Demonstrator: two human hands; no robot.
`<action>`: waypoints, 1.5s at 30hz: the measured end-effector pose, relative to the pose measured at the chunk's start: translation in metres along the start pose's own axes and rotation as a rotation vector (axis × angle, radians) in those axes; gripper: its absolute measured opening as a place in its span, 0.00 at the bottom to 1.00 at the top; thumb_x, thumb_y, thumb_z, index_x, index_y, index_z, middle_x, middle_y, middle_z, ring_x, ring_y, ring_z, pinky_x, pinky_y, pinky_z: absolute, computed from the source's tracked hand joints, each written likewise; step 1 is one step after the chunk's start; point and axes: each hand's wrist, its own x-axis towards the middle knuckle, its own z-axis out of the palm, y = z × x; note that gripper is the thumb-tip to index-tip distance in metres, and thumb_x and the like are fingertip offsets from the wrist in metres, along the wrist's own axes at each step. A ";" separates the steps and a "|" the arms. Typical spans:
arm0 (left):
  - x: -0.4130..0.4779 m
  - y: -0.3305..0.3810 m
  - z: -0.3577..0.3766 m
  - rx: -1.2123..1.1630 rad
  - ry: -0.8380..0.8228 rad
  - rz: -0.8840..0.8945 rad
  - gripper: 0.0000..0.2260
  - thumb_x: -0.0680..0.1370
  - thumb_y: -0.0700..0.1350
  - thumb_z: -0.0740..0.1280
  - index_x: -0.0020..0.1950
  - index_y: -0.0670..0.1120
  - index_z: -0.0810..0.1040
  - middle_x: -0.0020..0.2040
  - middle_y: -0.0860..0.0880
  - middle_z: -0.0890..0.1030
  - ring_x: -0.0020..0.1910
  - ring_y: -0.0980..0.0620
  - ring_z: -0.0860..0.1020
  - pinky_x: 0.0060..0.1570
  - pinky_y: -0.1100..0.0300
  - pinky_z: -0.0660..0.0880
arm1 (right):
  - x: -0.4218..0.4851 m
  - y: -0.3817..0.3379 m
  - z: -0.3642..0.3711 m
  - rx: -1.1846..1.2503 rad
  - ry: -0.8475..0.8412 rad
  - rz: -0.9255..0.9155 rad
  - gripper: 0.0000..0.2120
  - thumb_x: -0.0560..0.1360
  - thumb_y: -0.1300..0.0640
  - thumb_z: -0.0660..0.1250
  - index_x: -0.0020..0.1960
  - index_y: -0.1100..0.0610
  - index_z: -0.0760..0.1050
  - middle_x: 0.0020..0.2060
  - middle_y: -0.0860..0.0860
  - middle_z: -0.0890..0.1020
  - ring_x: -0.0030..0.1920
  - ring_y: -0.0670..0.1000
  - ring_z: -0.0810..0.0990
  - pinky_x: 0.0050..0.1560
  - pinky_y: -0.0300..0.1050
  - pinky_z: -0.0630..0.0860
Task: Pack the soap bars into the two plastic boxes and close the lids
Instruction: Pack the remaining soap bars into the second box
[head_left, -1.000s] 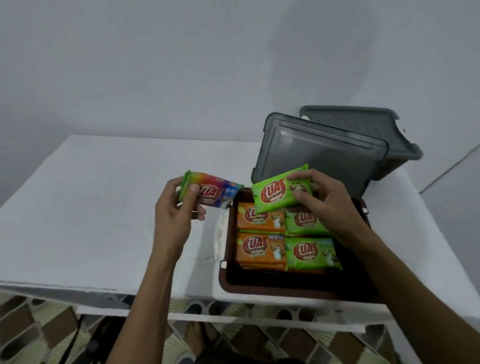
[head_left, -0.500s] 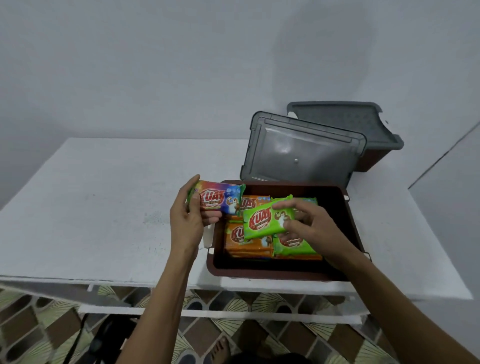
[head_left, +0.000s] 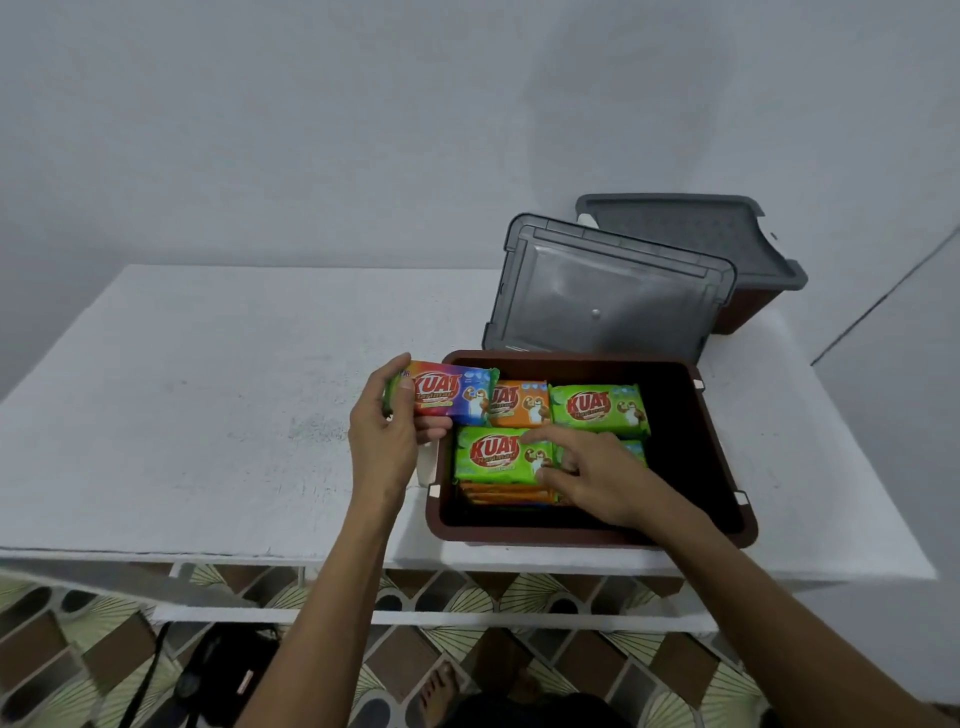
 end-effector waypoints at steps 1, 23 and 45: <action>0.000 0.001 0.000 -0.010 -0.006 -0.002 0.13 0.83 0.47 0.59 0.67 0.51 0.72 0.50 0.47 0.82 0.34 0.52 0.83 0.34 0.64 0.80 | 0.000 -0.001 -0.002 -0.044 0.043 -0.003 0.17 0.79 0.51 0.64 0.67 0.46 0.70 0.25 0.48 0.70 0.28 0.47 0.71 0.35 0.45 0.70; -0.006 -0.006 0.024 0.710 -0.149 0.542 0.14 0.81 0.45 0.61 0.67 0.49 0.75 0.66 0.48 0.73 0.65 0.51 0.69 0.61 0.55 0.71 | -0.043 0.001 -0.057 0.673 0.332 0.125 0.08 0.78 0.61 0.66 0.55 0.52 0.79 0.52 0.52 0.82 0.48 0.53 0.84 0.42 0.47 0.84; 0.003 -0.018 0.027 0.846 -0.227 0.441 0.15 0.80 0.48 0.64 0.66 0.50 0.75 0.74 0.46 0.66 0.70 0.45 0.65 0.66 0.45 0.67 | -0.031 0.023 -0.044 -0.434 0.082 0.276 0.21 0.79 0.43 0.61 0.71 0.44 0.63 0.64 0.53 0.74 0.59 0.54 0.77 0.56 0.48 0.77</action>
